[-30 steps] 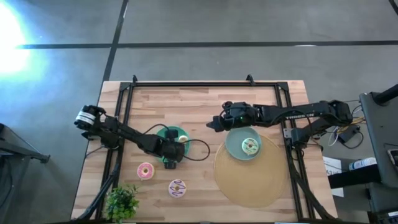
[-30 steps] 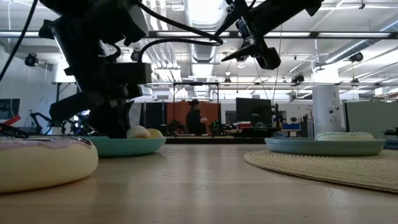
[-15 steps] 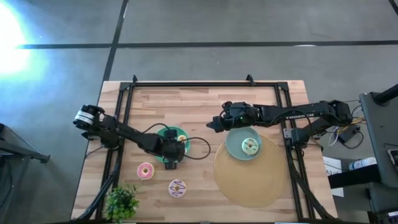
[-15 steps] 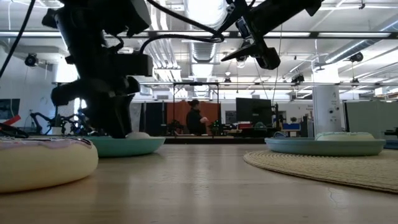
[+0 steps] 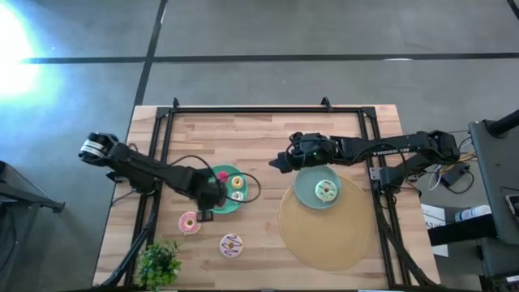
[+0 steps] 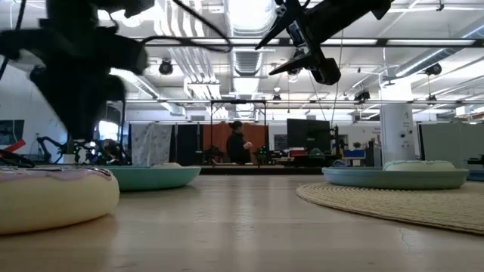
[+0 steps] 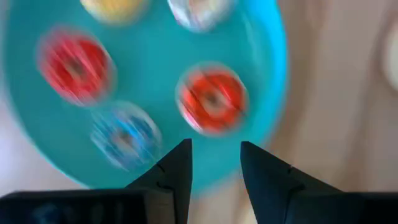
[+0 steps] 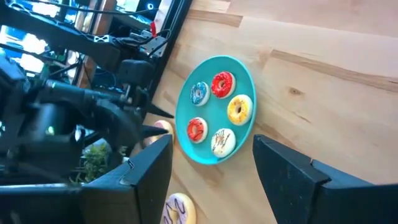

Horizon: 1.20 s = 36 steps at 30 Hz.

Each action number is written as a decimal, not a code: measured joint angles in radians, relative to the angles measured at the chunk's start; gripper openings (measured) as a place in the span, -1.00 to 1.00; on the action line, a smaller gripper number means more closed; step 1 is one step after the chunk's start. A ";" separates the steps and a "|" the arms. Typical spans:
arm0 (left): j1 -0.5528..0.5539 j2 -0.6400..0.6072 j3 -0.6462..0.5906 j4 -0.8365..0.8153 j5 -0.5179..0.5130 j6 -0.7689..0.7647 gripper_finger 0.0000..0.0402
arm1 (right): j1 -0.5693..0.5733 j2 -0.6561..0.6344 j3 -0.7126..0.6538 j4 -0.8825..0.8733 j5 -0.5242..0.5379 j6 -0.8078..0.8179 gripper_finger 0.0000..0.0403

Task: Pick & Place donuts
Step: Put the large pink donut on the gray plate

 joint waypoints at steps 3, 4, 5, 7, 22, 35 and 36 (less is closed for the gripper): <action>-0.001 -0.069 -0.064 -0.016 0.129 -0.144 -0.45 | 0.000 0.000 -0.001 -0.002 0.000 -0.004 0.07; -0.003 -0.096 -0.091 -0.016 0.167 -0.187 -0.45 | 0.000 0.000 -0.002 -0.002 0.000 -0.004 0.07; -0.007 -0.123 -0.120 -0.014 0.189 -0.224 -0.45 | 0.000 0.000 -0.003 -0.004 0.000 -0.005 0.07; -0.012 -0.180 -0.177 -0.014 0.206 -0.289 -0.45 | 0.000 0.000 -0.004 -0.003 0.000 -0.013 0.07; -0.017 -0.490 -0.403 0.066 0.239 -0.567 -0.45 | 0.000 0.000 -0.009 -0.003 0.002 -0.030 0.07; -0.025 -0.448 -0.431 0.067 0.291 -0.647 -0.10 | -0.002 0.000 -0.013 -0.003 0.020 -0.028 0.07; -0.025 -0.447 -0.430 0.069 0.291 -0.648 -0.06 | -0.003 0.000 -0.013 -0.003 0.020 -0.027 0.07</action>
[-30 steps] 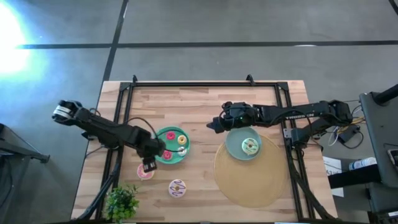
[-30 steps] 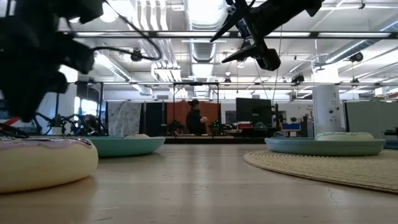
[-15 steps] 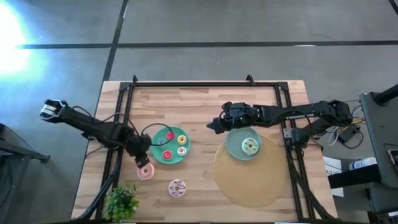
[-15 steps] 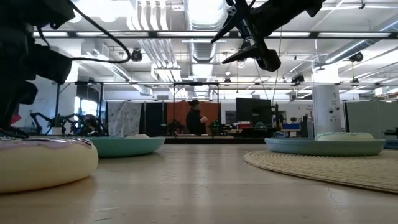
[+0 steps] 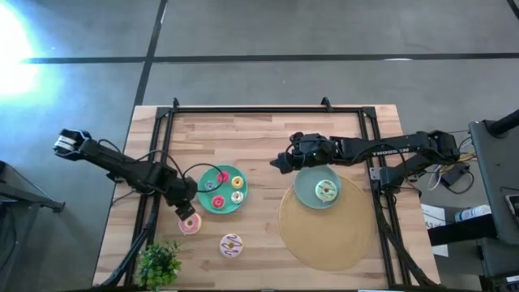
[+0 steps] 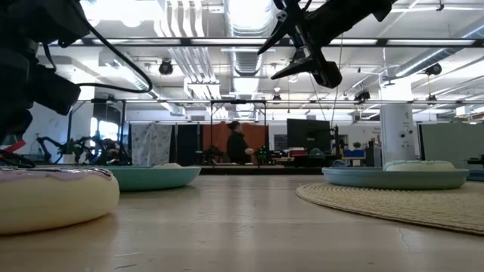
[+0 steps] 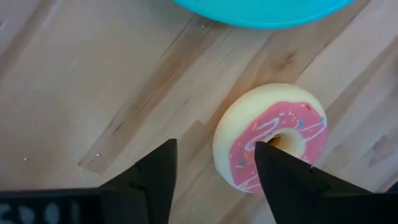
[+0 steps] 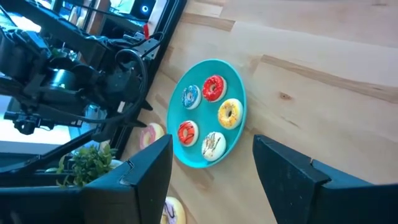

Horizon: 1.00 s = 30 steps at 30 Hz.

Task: Pick & Place donuts
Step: Put the large pink donut on the gray plate

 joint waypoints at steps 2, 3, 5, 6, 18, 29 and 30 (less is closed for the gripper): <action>-0.002 0.001 0.000 0.001 0.008 0.002 -0.02 | 0.000 0.000 0.000 0.000 0.009 0.003 0.07; -0.005 0.001 0.000 0.002 0.011 0.004 -0.01 | 0.000 0.000 0.000 0.000 0.017 0.007 0.07; -0.015 0.001 0.000 0.005 0.020 0.016 -0.01 | -0.001 0.000 0.000 0.000 0.023 0.017 0.07; -0.024 0.001 -0.002 0.010 0.026 0.027 -0.01 | -0.003 0.000 0.000 0.000 0.023 0.020 0.07; -0.088 0.049 -0.007 0.099 -0.004 0.056 -0.01 | -0.009 0.000 0.000 0.000 0.056 0.021 0.07; -0.089 0.159 -0.051 0.234 0.008 0.046 -0.01 | -0.009 0.000 0.000 0.002 0.056 0.028 0.07; -0.089 0.164 -0.050 0.236 0.008 0.045 -0.01 | -0.009 0.000 0.000 0.002 0.056 0.028 0.07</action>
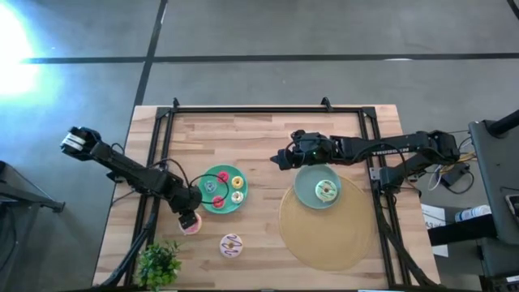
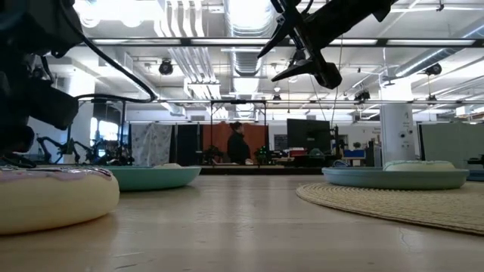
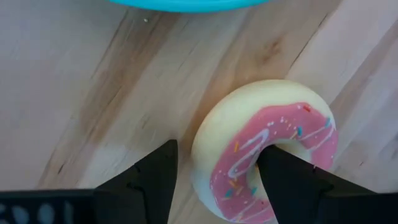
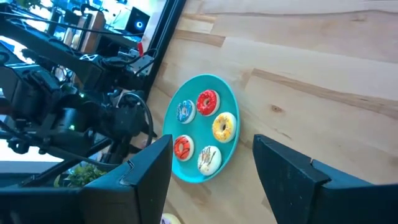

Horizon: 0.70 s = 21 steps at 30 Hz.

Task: Pick & Place donuts
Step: Put the large pink donut on the gray plate

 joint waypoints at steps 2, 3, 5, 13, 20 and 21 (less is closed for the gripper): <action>0.000 0.005 0.000 0.001 -0.004 0.000 -0.03 | 0.000 0.000 0.000 0.000 0.000 0.000 0.07; 0.000 0.007 -0.001 0.002 -0.008 0.000 -0.05 | 0.000 0.000 0.000 0.000 0.000 0.000 0.07; 0.000 0.007 -0.002 0.004 -0.014 0.000 -0.12 | 0.000 0.000 0.000 0.000 0.000 0.004 0.07; 0.000 0.000 -0.003 0.031 -0.033 0.007 -0.76 | 0.000 0.000 0.000 -0.001 -0.061 0.008 0.07; 0.000 -0.055 0.106 0.030 -0.171 0.024 -0.98 | -0.001 0.044 -0.003 0.000 -0.254 0.054 0.07; 0.001 -0.064 0.128 0.031 -0.205 0.033 -0.98 | -0.001 0.058 -0.003 0.005 -0.280 0.067 0.07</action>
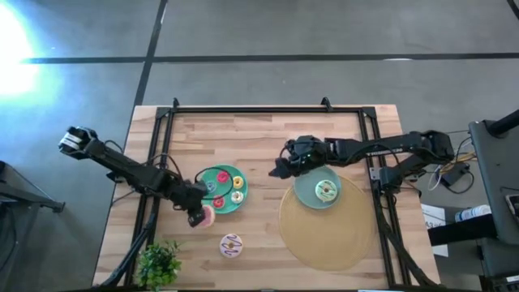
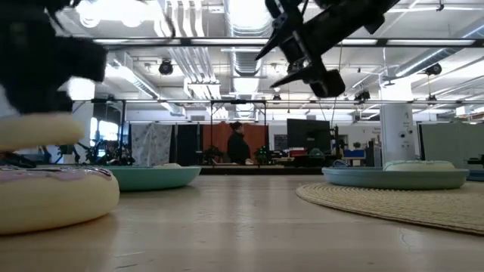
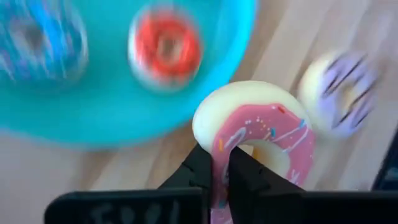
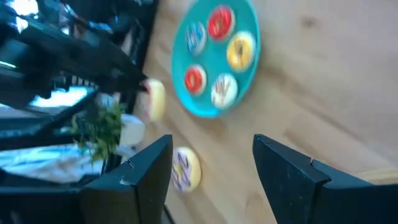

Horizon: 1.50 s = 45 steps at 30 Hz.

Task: Pick & Place donuts
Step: Put the large pink donut on the gray plate

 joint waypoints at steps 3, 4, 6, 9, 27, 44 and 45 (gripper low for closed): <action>0.016 -0.014 0.056 0.001 -0.077 0.013 -0.99 | 0.006 0.063 -0.002 0.082 -0.062 0.026 0.07; 0.029 -0.014 0.067 0.011 -0.080 0.019 -0.99 | 0.012 0.088 -0.002 0.137 -0.072 0.031 0.07; 0.060 -0.013 0.076 0.038 -0.077 0.021 -0.99 | 0.027 0.139 -0.002 0.282 -0.097 0.042 0.07; 0.101 -0.012 0.080 0.082 -0.052 0.021 -0.99 | 0.049 0.221 0.026 0.430 -0.135 0.048 0.07; 0.175 0.073 0.091 0.288 -0.048 0.084 -1.00 | 0.079 0.513 0.344 0.312 -0.308 -0.019 0.07; 0.184 0.098 0.106 0.299 -0.050 0.118 -1.00 | 0.079 0.492 0.352 0.165 -0.279 -0.093 0.07; 0.184 0.101 0.105 0.298 -0.045 0.116 -1.00 | 0.078 0.492 0.352 0.165 -0.279 -0.097 0.07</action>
